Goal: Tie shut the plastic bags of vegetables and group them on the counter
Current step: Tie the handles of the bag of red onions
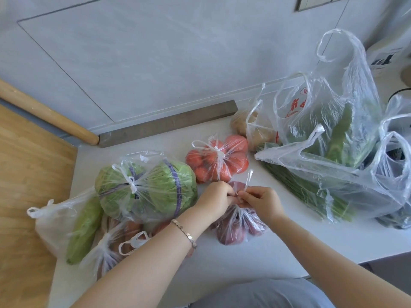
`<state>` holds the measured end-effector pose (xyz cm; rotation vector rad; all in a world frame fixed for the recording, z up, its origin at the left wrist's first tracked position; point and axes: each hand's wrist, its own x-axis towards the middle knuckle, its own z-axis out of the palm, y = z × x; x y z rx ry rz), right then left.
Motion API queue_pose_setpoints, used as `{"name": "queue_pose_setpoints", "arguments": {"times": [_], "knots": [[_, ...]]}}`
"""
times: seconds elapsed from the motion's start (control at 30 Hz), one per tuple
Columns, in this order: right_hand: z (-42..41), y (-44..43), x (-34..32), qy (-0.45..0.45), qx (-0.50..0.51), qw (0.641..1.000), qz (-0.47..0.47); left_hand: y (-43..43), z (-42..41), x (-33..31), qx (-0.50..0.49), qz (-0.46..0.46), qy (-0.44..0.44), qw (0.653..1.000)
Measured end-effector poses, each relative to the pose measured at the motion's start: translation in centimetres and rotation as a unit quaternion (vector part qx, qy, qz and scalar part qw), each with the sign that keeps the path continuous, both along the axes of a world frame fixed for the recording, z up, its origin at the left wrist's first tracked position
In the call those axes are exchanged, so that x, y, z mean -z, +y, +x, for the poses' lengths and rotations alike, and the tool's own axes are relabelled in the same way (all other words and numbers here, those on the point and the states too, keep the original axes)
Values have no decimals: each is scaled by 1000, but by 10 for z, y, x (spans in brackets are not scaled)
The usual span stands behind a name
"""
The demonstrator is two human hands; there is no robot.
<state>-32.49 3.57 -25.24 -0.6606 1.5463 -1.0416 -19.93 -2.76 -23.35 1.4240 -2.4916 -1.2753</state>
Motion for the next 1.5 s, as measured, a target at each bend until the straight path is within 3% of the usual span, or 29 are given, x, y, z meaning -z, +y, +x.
{"name": "queue_pose_setpoints", "arguments": {"times": [0.3, 0.5, 0.63, 0.73, 0.87, 1.03, 1.23, 1.4, 1.5], "knots": [[20, 3, 10, 99, 114, 989, 15, 10, 7, 8, -125, 106, 91, 982], [20, -1, 7, 74, 126, 989, 33, 11, 1, 15, -121, 78, 32, 989], [12, -4, -2, 202, 0, 979, -35, 5, 0, 8, -125, 92, 33, 987], [11, 1, -1, 319, -109, 936, -102, 3, 1, 4, -124, 123, 47, 983], [15, 6, 6, 396, -153, 894, -144, 4, 2, 4, -121, 128, 39, 984], [12, -2, 4, 395, -229, 888, -61, 4, 5, 1, -100, 122, 24, 987], [7, 0, 0, 337, -170, 924, -65, 7, 7, 1, -76, 74, 12, 994], [6, 1, -1, 217, -81, 973, -15, 8, 7, 3, -64, 27, 9, 998], [0, -3, -7, 83, -84, 991, 59, 8, 10, 5, -34, -15, 11, 999]]}}
